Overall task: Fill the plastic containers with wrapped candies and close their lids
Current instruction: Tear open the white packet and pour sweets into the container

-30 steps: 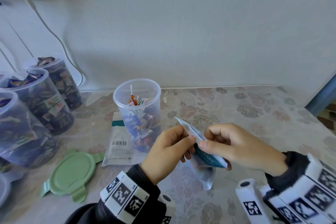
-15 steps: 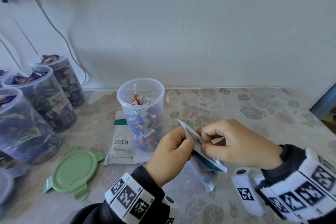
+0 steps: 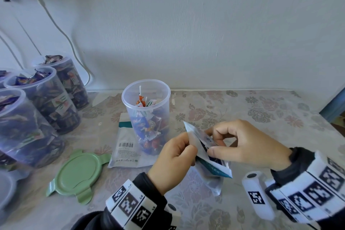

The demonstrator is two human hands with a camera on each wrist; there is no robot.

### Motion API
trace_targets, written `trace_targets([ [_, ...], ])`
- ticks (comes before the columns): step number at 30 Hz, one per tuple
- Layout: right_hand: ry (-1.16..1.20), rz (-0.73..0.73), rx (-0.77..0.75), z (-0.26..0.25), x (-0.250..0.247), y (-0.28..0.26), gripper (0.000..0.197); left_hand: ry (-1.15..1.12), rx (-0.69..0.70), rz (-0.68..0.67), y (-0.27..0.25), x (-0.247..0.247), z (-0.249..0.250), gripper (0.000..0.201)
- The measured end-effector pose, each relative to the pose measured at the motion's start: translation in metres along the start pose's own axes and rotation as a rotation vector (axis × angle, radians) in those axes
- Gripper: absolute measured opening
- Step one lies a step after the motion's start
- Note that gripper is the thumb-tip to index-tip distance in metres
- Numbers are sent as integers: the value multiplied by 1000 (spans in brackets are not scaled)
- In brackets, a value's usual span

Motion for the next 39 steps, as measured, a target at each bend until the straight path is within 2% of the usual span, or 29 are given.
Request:
trace_targets([
  [3,-157,78,-31,-13,-14,0,43,26,5,-19,-2,0,2,22],
  [6,-282,266,-76,-25,-39,-5,43,64,24,-79,-6,0,9,25],
  [8,-326,339,-115,-33,-45,-10,41,158,47,-78,-7,-2,13,29],
  [10,-359,314,-141,-38,-37,-11,40,252,39,-44,-7,-7,14,31],
  [13,-318,238,-134,-35,-20,-8,39,354,-50,-31,-4,-11,8,30],
  [15,-309,223,-136,-34,-15,-7,38,398,-115,-49,-6,-8,1,47],
  [17,-314,216,-146,-35,-12,-7,38,464,-100,-21,-8,-7,0,68],
  [18,-317,215,-151,-35,-10,-6,38,499,-87,8,-10,-9,1,68],
  [21,-317,231,-144,-33,-9,-5,37,527,-111,36,-9,-14,4,45],
  [23,-327,279,-135,-32,-14,-5,38,535,-144,43,-9,-18,4,40],
  [27,-238,265,-108,-30,-15,-6,33,381,-232,33,-8,-28,2,36],
  [29,-60,254,-77,-22,-14,-7,47,288,-297,25,-8,-30,1,33],
  [31,116,323,37,-1,-18,-10,54,225,-304,43,-10,-35,7,29],
  [33,181,407,202,31,-22,-15,36,180,-289,68,-11,-41,13,28],
  [35,137,406,333,59,-17,-19,19,135,-278,77,-10,-46,21,27],
  [37,65,364,350,72,-14,-17,17,74,-269,57,-10,-48,32,27],
  [39,135,349,336,73,-11,-10,23,23,-239,27,-9,-49,47,27],
])
Point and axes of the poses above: each hand's wrist, its own y-axis towards the middle knuckle, its own x-axis out of the palm, z = x × y, the point moved 10 cm from there along y, towards the middle knuckle, and after that the axes turned 15 degrees about -x, right-handed, at the moved point
